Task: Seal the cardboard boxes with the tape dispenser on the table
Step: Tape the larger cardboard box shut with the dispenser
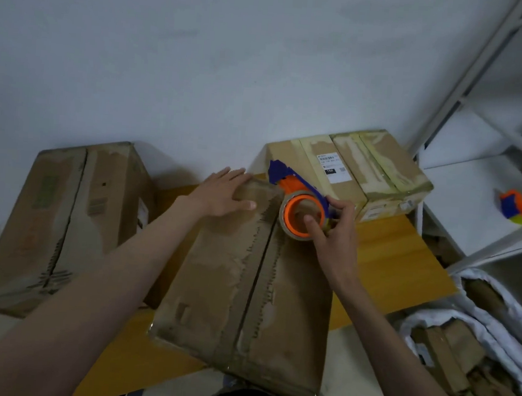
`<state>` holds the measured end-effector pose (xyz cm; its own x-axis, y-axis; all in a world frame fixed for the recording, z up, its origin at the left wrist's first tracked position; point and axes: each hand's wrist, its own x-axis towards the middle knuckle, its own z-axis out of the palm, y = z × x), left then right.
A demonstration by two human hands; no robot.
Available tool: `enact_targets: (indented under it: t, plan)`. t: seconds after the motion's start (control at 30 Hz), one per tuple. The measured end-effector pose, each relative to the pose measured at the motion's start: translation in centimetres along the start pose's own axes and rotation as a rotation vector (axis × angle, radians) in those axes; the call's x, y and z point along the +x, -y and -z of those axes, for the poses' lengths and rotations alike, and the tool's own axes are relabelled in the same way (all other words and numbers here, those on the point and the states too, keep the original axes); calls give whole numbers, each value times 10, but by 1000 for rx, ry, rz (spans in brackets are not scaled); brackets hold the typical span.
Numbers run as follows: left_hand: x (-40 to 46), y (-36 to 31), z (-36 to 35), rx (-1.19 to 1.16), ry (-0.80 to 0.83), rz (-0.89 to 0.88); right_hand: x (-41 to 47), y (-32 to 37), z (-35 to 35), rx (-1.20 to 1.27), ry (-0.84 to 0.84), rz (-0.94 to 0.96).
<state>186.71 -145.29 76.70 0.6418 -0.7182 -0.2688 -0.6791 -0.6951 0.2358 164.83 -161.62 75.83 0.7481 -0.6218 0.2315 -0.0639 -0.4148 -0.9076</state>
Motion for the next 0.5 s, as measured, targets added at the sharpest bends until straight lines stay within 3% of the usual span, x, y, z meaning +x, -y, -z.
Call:
enact_targets:
  t: [0.2,0.43,0.5]
  plan:
    - [-20,16,-8,-65,-99,38,19,8,-3,-25,23,49]
    - [-40,34,-7,-38,-121,173,46,19,-16,-1,193,31]
    - [-39,31,2,-183,-202,233,51,17,-20,-5,249,45]
